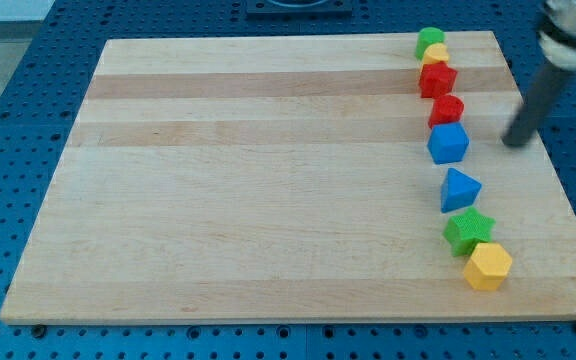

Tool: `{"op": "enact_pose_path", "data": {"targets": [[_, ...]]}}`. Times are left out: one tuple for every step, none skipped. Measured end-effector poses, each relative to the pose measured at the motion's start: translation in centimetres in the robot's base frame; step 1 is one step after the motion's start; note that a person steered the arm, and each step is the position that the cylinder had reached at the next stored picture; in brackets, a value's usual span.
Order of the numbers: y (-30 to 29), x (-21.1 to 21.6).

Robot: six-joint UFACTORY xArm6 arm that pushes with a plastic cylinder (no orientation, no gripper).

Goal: Move the green circle toward the top center

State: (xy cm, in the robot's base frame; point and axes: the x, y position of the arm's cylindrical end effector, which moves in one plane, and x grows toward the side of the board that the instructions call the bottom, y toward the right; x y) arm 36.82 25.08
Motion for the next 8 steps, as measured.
{"op": "enact_pose_path", "data": {"targets": [[-0.2,-9.5],[-3.8,-17.6],[-3.8,-17.6],[-3.8,-17.6],[-4.3,-17.1],[-3.7,-15.7],[-0.6,-13.8],[-4.3,-13.8]]}}
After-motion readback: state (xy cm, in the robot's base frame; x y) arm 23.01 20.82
